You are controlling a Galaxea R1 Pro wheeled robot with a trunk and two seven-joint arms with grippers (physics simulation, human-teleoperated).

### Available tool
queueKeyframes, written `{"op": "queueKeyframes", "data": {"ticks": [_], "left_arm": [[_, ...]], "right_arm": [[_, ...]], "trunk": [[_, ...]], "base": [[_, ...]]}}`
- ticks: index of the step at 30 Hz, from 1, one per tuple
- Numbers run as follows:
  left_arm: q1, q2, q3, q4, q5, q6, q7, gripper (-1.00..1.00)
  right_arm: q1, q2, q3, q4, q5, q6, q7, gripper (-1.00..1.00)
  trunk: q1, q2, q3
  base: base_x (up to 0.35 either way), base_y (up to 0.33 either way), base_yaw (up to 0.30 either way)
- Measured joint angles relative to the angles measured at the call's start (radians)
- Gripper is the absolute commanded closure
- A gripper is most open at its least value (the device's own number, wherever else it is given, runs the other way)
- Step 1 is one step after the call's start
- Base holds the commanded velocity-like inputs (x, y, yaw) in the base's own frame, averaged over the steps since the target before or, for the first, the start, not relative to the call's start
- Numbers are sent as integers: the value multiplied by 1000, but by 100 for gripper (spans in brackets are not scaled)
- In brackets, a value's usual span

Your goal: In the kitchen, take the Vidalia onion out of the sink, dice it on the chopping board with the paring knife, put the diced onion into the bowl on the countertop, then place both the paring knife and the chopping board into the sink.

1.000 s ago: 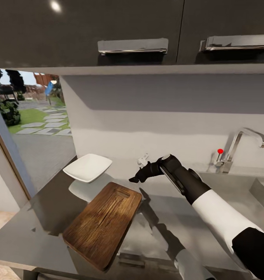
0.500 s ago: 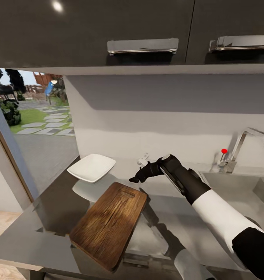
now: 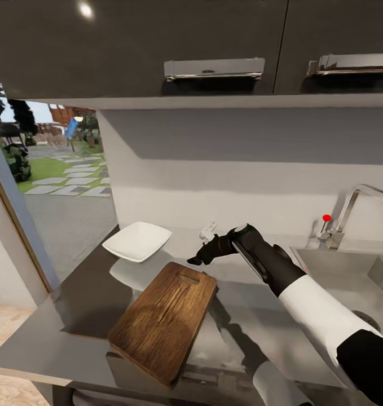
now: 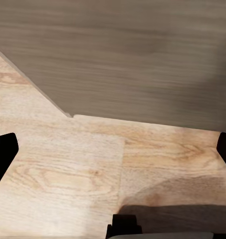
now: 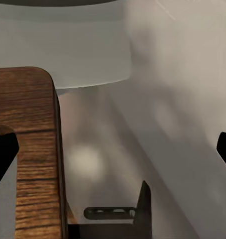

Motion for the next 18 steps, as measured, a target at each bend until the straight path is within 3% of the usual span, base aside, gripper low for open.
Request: {"op": "queueKeyframes", "data": {"ticks": [9,18], "left_arm": [[0,-1,0,0,-1,0,0,-100],[0,-1,-1,0,-1,-1,0,-100]], "right_arm": [[0,0,0,10,0,-16,0,-100],[0,1,0,42,0,-58,0,-100]], "trunk": [[0,0,0],[0,0,0]], "base": [[-15,3,0],[-136,0,0]]}}
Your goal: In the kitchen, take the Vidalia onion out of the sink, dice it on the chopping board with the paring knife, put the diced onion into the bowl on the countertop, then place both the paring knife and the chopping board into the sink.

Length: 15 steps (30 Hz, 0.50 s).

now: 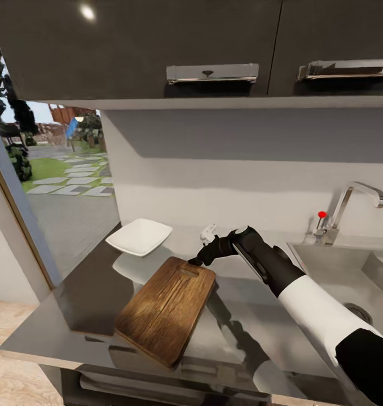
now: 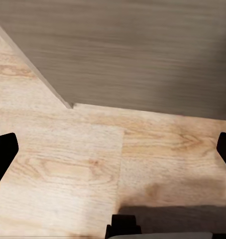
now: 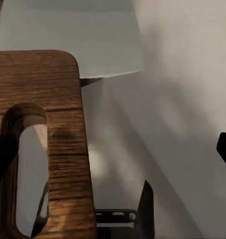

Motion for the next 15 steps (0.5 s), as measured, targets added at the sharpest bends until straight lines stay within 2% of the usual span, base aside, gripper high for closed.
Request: {"op": "queueKeyframes", "data": {"ticks": [15], "left_arm": [[0,0,0,0,0,1,0,-100]], "right_arm": [[0,0,0,5,0,-3,-1,-100]], "trunk": [[0,0,0]], "base": [[-9,0,0]]}}
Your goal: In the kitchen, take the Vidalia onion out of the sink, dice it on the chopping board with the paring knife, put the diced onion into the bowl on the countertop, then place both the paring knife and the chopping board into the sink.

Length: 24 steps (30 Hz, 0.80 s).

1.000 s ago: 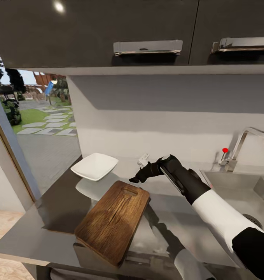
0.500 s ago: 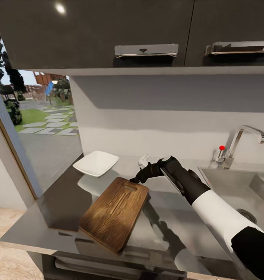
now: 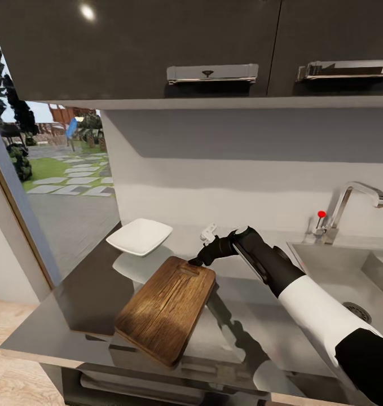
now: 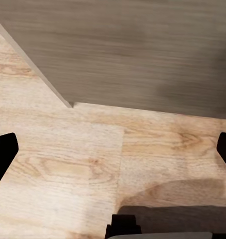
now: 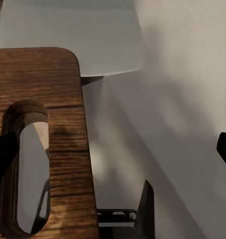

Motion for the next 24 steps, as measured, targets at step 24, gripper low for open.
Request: {"op": "queueKeyframes", "data": {"ticks": [24], "left_arm": [[0,0,1,0,0,0,0,-100]], "right_arm": [[0,0,0,0,0,0,0,-100]], "trunk": [[0,0,-9]], "base": [[0,-1,0]]}}
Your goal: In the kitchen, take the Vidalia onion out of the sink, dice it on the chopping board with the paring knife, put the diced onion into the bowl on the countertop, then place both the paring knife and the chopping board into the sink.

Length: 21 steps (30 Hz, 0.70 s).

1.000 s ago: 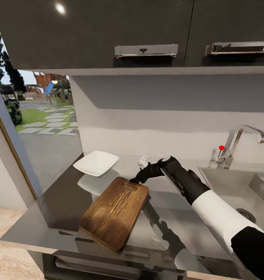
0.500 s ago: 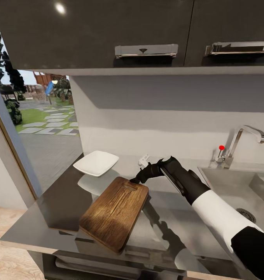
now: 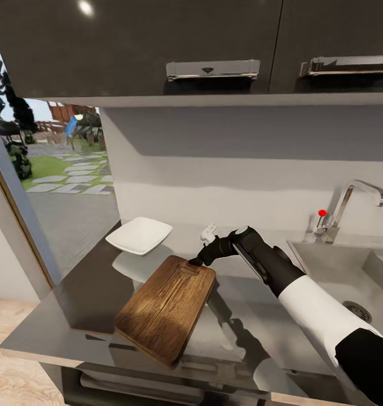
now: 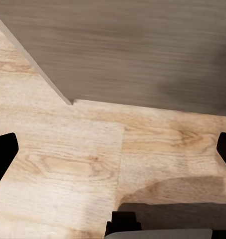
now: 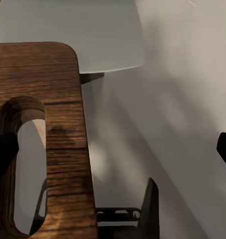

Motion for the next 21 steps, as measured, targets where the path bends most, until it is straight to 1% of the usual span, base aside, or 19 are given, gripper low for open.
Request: {"op": "queueKeyframes", "data": {"ticks": [21], "left_arm": [[0,0,0,0,0,0,0,-100]], "right_arm": [[0,0,0,1,0,0,0,-100]], "trunk": [[0,0,-22]], "base": [[0,-12,0]]}}
